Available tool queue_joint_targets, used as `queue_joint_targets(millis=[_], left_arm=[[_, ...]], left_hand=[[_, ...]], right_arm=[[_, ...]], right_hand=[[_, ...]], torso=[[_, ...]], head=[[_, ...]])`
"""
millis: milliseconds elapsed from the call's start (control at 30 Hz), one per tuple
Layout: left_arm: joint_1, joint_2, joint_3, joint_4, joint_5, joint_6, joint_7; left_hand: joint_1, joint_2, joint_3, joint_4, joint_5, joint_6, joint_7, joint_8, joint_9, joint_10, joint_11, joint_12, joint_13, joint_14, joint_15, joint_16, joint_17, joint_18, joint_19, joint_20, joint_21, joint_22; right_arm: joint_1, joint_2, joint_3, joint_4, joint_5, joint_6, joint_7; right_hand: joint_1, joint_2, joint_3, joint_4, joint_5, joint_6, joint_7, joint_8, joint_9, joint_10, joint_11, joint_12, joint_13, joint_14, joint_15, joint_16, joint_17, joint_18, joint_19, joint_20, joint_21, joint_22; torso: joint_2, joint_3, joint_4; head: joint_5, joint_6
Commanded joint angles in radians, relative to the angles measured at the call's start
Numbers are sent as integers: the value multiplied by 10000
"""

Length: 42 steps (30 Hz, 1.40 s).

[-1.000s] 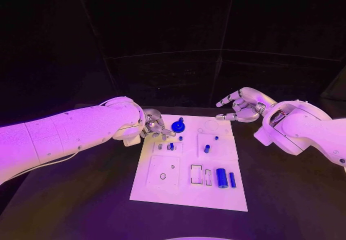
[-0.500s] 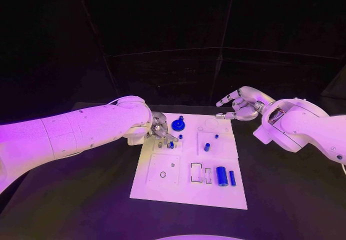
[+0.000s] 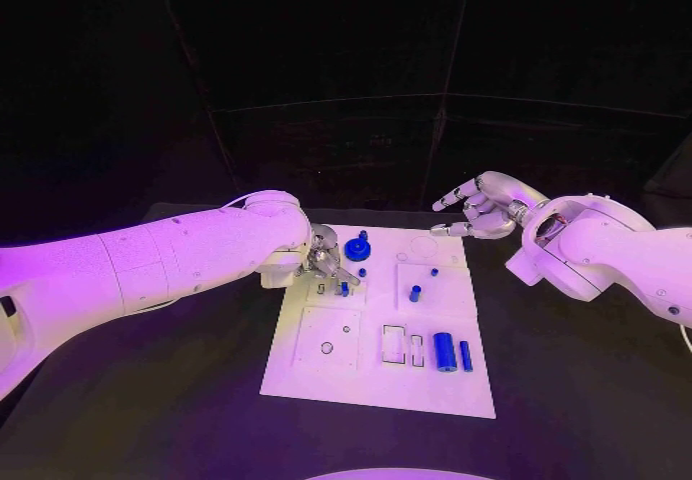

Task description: Assemble the parts on the task board

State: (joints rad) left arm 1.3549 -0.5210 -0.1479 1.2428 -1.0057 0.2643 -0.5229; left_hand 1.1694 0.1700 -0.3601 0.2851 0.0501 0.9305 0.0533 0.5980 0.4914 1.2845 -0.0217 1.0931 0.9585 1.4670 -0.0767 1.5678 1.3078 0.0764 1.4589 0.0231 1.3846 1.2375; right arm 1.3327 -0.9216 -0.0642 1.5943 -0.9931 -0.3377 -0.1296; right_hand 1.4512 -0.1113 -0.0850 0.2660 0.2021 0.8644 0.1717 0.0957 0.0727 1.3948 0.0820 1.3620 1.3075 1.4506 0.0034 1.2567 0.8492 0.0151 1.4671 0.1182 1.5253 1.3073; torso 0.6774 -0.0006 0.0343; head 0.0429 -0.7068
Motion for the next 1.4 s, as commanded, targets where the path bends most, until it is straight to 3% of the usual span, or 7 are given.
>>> queue_joint_targets(millis=[33, 1033, 1200, 1400], left_arm=[[6, 37, 4, -23, -83, 95, -85], [4, 394, 6, -362, -82, 480, -120], [4, 418, 6, -390, -81, 559, -126], [4, 460, 6, -410, -77, 575, -129]], left_hand=[[72, 47, 14, -66, -14, -77, -19, 73, 32, -93, 7, -27, -1, 1038, -78, 30, 2630, -129, 94, -5, 42, -4], [522, 154, 318, -363, -8, -308, -22, 383, 358, -123, 5, 64, 14, 1038, -79, 30, 2630, -129, 83, -4, 48, 38], [858, 194, 586, -645, -6, -394, -22, 481, 471, -123, 2, 107, 35, 1038, -83, 30, 2630, -129, 78, -5, 48, 53], [1616, 295, 1148, -1299, -1, -510, -57, 550, 575, -132, -33, 141, 54, 1038, -109, 30, 2630, -125, 69, -22, 38, 55]], right_arm=[[22, 32, 6, -20, 27, 59, 40], [21, 198, 4, -121, 27, 268, 8], [20, 213, 4, -135, 27, 283, 11], [20, 233, 4, -148, 27, 295, 16]], right_hand=[[15, 89, -48, -6, 34, -10, 15, 36, -11, -83, 16, -38, 210, -65, -21, -57, -13, 80, 442, -76, -42, 1791], [12, 133, -63, -3, 51, 11, 5, 56, -6, -68, 6, -45, 205, -57, -30, -91, -28, 87, 426, -84, -65, 1761], [17, 163, -63, -7, 64, 15, 1, 62, -6, -66, 2, -53, 197, -54, -35, -108, -44, 90, 421, -89, -72, 1751], [17, 163, -63, -7, 64, 15, 1, 62, -6, -66, 2, -53, 197, -54, -35, -108, -44, 90, 421, -89, -72, 1751]], torso=[[0, -1, 4], [11, -2, 13], [6, 1, 5], [7, -4, 4]], head=[[-3, -10], [-41, -138], [-33, -156], [-33, -176]])
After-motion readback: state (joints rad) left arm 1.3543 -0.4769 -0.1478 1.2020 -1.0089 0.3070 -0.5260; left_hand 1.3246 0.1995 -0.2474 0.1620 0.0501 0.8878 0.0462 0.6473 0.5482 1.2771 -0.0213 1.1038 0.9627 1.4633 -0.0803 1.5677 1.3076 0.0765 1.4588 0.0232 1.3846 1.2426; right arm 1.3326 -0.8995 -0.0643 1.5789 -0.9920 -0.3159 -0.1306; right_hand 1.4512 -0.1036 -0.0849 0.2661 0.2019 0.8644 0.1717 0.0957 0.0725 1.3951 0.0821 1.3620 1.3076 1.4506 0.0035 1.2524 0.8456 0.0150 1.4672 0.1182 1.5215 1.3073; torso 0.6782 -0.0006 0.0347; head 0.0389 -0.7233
